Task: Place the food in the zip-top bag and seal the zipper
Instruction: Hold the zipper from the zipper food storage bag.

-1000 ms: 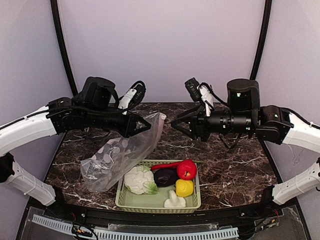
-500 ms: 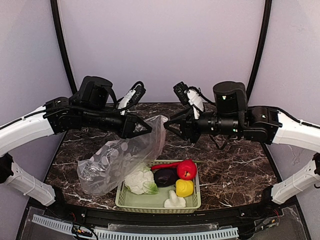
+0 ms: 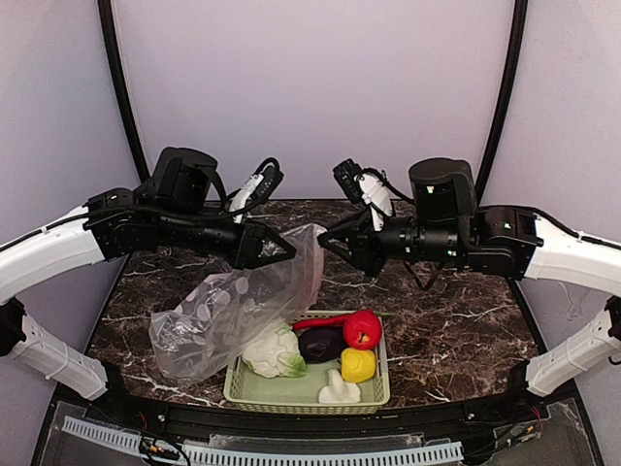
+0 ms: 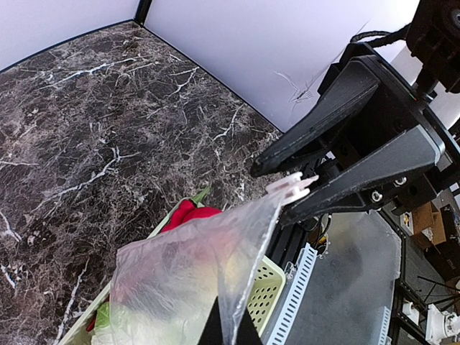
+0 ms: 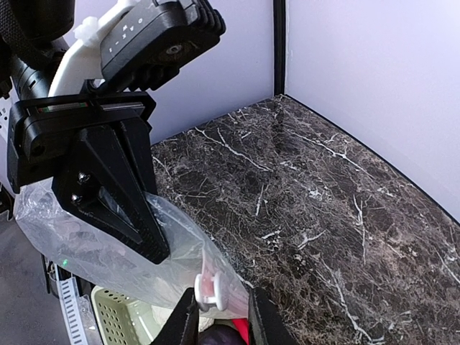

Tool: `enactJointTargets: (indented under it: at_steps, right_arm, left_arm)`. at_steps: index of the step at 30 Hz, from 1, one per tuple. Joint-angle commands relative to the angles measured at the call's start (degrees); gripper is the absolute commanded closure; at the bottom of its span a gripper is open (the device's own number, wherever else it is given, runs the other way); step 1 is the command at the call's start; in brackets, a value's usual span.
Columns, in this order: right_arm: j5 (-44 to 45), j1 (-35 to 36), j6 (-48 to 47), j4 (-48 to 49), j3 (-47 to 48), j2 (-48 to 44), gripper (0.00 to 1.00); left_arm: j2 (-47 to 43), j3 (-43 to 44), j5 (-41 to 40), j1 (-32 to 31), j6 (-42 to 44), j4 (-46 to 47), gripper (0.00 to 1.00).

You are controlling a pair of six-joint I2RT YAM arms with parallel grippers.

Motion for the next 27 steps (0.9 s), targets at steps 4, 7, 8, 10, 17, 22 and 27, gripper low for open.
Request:
enactJointTargets:
  at_steps: [4, 7, 8, 10, 17, 22, 27]
  right_arm:
    - [-0.5, 0.4, -0.2, 1.6, 1.9, 0.7, 0.82]
    - [-0.6, 0.4, -0.2, 1.8, 1.7, 0.6, 0.86]
    - [-0.7, 0.5, -0.3, 1.8, 1.7, 0.6, 0.89]
    - [-1.1, 0.4, -0.2, 1.9, 1.7, 0.3, 0.95]
    - [-5.6, 0.3, -0.2, 1.6, 1.5, -0.3, 1.0]
    - [-7.2, 0.3, 0.4, -0.6, 2.4, 0.7, 1.0]
    - [-7.8, 0.4, 1.2, -2.2, 2.6, 1.3, 1.0]
  left_arm:
    - [-1.8, -1.0, 0.9, 0.3, -0.3, 0.8, 0.99]
    - [-1.8, -1.1, 1.0, 0.4, -0.4, 0.8, 0.99]
    - [-1.8, -1.1, 1.1, 0.4, -0.4, 0.7, 0.99]
    - [-1.7, -1.2, 1.3, 0.4, -0.2, 0.5, 0.99]
    - [-1.4, 1.0, 1.0, 0.6, 1.8, 0.7, 0.66]
    - [1.6, 5.2, 1.9, 1.1, 5.1, -0.3, 0.46]
    - [5.1, 10.0, 2.6, 1.0, 8.1, -2.7, 0.52]
